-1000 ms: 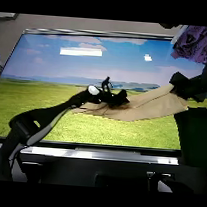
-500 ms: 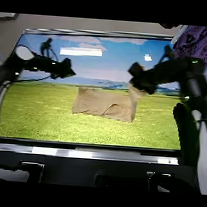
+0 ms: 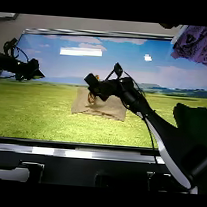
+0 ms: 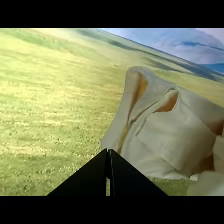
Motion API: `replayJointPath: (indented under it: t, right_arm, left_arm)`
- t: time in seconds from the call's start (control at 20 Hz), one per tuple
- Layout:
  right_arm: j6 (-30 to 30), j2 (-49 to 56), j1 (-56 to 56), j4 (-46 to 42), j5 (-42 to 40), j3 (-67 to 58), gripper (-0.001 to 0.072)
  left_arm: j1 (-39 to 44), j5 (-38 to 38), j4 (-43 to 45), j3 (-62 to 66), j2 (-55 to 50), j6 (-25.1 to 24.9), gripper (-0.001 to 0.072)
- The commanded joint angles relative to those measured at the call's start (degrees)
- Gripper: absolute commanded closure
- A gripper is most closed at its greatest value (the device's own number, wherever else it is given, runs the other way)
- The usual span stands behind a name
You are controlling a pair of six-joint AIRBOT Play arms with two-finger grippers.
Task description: Fold the clothes and pants, and hang the long-sleeved shirts on hangers.
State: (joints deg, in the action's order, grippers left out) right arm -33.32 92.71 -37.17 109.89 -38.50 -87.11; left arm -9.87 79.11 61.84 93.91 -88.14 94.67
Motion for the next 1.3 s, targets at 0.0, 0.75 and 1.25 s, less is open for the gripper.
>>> replayJointPath:
  t: [0.0, 0.75, 1.25]
  right_arm:
    - [1.5, 2.7, -1.4, 2.2, 5.6, -0.1, 0.0685]
    - [-5.4, 7.7, -1.4, 8.6, 7.1, -0.1, 0.0535]
    - [-27.8, -8.8, 19.1, 10.9, -13.5, -0.1, 0.0185]
  left_arm:
    - [-1.0, 0.8, 0.6, 0.0, 0.2, -0.2, 0.0692]
    - [-1.0, 0.8, 0.6, 0.0, 0.0, -0.1, 0.0691]
    - [-1.0, 0.8, 0.6, 0.0, 0.1, -0.1, 0.0691]
